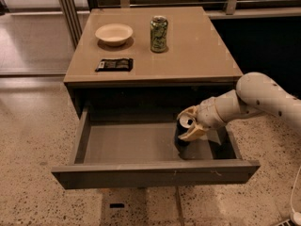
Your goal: Place pepsi can into top drawer
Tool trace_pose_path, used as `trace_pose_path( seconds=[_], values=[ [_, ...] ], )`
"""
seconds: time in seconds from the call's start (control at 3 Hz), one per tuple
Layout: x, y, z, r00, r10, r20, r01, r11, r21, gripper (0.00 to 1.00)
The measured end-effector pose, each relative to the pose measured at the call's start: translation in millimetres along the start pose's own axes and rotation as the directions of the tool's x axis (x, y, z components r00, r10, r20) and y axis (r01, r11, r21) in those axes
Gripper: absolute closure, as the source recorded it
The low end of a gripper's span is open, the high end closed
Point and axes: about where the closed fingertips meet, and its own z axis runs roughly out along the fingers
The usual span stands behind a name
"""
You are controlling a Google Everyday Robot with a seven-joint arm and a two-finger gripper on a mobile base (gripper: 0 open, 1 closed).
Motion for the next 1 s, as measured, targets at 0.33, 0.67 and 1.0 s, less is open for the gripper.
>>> trace_pose_path(
  seconds=[0.33,0.67,1.0],
  values=[
    [11.7,-9.8,14.4,0.998,0.055,0.028,-0.055,0.9985,0.003,1.00],
    [21.7,-17.6,24.7,0.991,0.127,0.034,-0.127,0.9919,-0.012,1.00],
    [19.3,-18.6,22.0,0.991,0.128,0.034,-0.128,0.9917,-0.012,0.82]
  ],
)
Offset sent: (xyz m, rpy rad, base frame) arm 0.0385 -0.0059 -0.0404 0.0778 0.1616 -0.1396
